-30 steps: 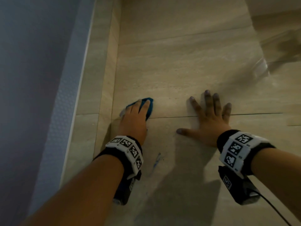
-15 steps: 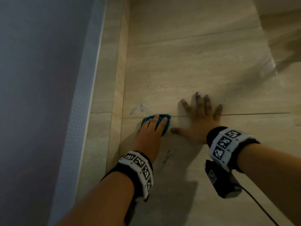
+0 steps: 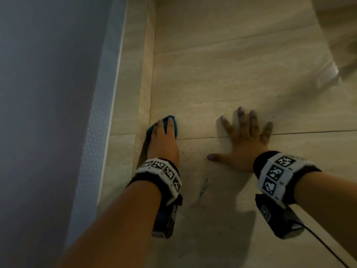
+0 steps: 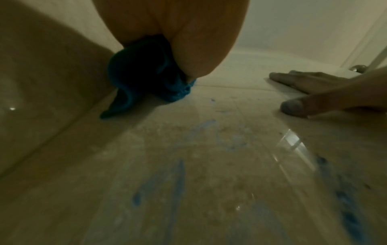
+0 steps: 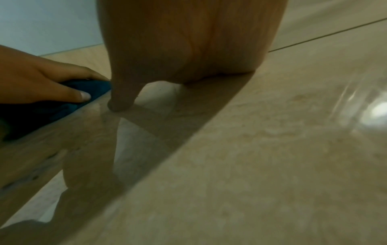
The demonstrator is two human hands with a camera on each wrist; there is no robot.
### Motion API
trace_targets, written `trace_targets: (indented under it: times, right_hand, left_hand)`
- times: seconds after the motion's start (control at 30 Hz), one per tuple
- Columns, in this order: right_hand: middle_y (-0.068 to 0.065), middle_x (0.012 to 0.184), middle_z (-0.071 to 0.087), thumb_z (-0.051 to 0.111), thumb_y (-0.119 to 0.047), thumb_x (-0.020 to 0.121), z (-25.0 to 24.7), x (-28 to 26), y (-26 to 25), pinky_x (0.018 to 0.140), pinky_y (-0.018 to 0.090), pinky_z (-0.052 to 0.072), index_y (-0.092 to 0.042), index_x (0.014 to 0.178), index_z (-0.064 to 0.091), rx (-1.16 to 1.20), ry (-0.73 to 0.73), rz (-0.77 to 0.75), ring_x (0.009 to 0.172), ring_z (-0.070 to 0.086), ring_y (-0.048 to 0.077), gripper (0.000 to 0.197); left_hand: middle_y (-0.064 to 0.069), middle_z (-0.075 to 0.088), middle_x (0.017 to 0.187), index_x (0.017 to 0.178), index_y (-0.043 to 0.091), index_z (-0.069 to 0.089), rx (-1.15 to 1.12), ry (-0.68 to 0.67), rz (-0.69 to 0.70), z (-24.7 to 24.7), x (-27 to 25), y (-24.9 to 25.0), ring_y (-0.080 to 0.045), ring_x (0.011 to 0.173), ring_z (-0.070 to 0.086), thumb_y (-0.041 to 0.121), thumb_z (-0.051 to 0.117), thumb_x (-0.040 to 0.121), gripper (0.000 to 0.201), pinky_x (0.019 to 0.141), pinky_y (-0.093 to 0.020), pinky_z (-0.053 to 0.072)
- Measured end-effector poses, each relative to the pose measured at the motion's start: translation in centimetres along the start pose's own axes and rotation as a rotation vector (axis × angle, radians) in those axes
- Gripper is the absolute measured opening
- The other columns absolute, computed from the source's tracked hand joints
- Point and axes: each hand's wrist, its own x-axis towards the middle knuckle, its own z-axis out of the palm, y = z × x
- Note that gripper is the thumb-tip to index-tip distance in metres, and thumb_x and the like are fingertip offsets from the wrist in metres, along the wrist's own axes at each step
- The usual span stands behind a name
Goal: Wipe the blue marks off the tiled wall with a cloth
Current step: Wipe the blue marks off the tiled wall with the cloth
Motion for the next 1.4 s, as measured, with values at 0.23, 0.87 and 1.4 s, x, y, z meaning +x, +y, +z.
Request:
trace_targets:
  times: [0.23,0.87,1.4]
  right_hand:
    - [0.005,0.142,-0.048,0.033,-0.095,0.058,0.0,0.0,-0.4,0.101,0.064,-0.023,-0.039,0.139,-0.034,-0.014,0.024,0.038,0.133,-0.039,0.033,0.119]
    - [0.004,0.146,-0.044,0.033,-0.094,0.060,0.6,0.2,0.0,0.102,0.062,-0.024,-0.042,0.140,-0.029,0.013,0.081,0.001,0.135,-0.037,0.032,0.114]
    - [-0.001,0.144,-0.046,0.039,-0.094,0.055,3.1,-5.1,-0.7,0.110,0.058,-0.018,-0.043,0.140,-0.029,0.059,0.024,0.056,0.136,-0.037,0.024,0.121]
  left_hand:
    - [0.000,0.001,0.160,0.153,0.026,0.000,0.078,0.027,0.159,1.8,-2.8,-0.1,-0.025,0.145,0.007,0.020,0.034,0.103,0.060,0.116,-0.038,0.013]
    - [0.002,0.007,0.160,0.153,0.029,0.003,0.103,0.078,0.366,4.5,-5.2,1.2,-0.021,0.145,0.009,0.024,0.032,0.103,0.058,0.117,-0.037,0.011]
    - [0.000,0.002,0.160,0.153,0.028,0.000,0.074,0.018,0.345,4.5,-6.7,0.1,-0.024,0.145,0.006,0.021,0.034,0.102,0.061,0.116,-0.038,0.009]
